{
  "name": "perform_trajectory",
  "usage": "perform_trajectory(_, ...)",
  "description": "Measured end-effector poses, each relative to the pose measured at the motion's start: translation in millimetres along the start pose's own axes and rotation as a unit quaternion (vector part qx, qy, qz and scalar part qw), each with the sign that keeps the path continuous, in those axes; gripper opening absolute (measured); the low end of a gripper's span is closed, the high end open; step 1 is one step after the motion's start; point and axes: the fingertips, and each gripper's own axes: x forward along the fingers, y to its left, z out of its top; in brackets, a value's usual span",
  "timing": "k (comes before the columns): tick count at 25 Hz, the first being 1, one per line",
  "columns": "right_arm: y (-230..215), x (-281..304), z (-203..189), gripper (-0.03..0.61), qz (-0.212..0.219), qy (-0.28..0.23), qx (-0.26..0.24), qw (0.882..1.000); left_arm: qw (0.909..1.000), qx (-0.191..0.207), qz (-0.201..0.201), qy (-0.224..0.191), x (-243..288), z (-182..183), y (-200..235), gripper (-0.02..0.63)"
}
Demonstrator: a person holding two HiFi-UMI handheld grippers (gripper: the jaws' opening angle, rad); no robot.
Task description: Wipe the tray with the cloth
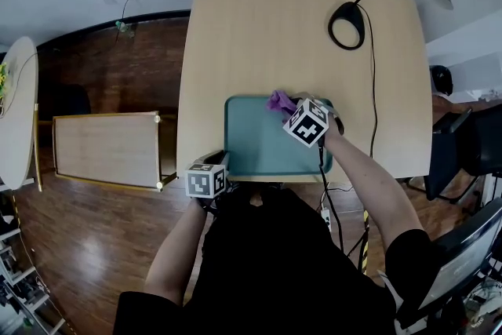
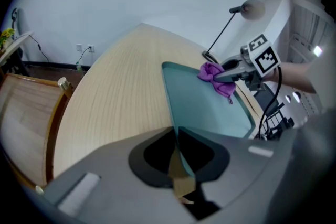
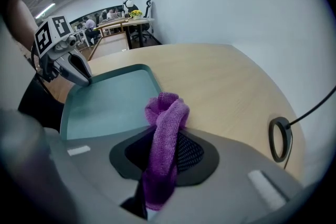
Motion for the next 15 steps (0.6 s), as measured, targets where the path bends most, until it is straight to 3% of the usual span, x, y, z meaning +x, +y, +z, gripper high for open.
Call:
perform_trajectory(4,27,-5,2,0.086,0.016,-0.005,-0.017,1.0,1.0,-0.001,0.009,-0.003,-2,3,4,0.052)
perform_trajectory(15,180,-23,-10,0.087,0.094,-0.018,-0.089,0.991,0.9999,-0.01,0.009,-0.009,-2,5,9,0.051)
